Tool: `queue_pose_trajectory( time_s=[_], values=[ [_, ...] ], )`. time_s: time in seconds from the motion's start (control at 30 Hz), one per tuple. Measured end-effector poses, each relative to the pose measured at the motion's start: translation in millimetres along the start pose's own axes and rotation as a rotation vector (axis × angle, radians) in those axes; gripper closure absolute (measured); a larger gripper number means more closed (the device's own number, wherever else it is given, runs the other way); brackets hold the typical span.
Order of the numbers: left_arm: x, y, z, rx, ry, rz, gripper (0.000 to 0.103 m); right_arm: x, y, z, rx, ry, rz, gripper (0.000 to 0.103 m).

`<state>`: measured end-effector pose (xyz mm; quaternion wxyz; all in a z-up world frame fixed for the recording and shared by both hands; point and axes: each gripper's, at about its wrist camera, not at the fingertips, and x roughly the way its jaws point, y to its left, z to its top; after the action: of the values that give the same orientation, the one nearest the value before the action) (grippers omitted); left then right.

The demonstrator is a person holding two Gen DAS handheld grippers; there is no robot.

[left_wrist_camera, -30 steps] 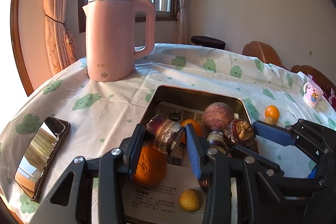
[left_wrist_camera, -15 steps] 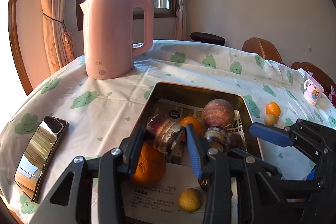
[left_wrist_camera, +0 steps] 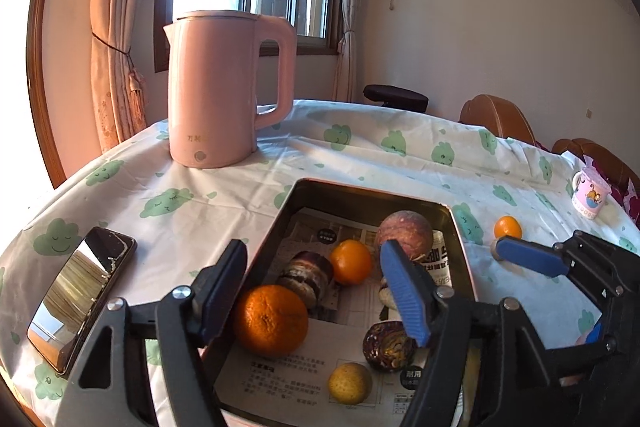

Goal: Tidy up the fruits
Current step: 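Open both tools to release the dried fruit and striped jar into the tin, then grasp the orange with the right tool while the left tool grasps the small yellow-green fruit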

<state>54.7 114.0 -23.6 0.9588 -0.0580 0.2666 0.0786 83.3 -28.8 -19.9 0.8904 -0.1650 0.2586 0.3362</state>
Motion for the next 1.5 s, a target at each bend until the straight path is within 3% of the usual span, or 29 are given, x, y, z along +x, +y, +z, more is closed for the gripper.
queue_pose_trajectory(
  time_s=[0.17,0.4,0.67,0.73,0.8,0.9,1.1,1.23,1.5],
  values=[
    [-8,-27,6,0.027,-0.034,-0.034,0.031,-22,-50,-8,0.046,-0.001,-0.088,0.042],
    [-6,-101,7,0.148,-0.023,-0.135,0.031,-39,-130,-34,0.208,0.05,-0.241,0.042],
    [32,-173,2,0.262,0.102,-0.201,0.032,-47,-164,-54,0.301,0.05,-0.27,0.041],
    [43,-183,2,0.28,0.143,-0.194,0.041,-49,-169,-57,0.31,0.045,-0.273,0.04],
    [51,-192,0,0.314,0.175,-0.196,0.041,-51,-174,-60,0.325,0.037,-0.271,0.039],
    [70,-194,-2,0.3,0.24,-0.205,0.054,-53,-179,-63,0.344,0.026,-0.269,0.038],
    [92,-194,-1,0.27,0.313,-0.234,0.056,-54,-179,-65,0.344,0.022,-0.26,0.038],
    [105,-193,-1,0.248,0.369,-0.273,0.072,-52,-176,-63,0.341,0.024,-0.254,0.037],
    [99,-176,4,0.191,0.325,-0.285,0.072,-44,-170,-46,0.333,0.029,-0.236,0.037]
  ],
)
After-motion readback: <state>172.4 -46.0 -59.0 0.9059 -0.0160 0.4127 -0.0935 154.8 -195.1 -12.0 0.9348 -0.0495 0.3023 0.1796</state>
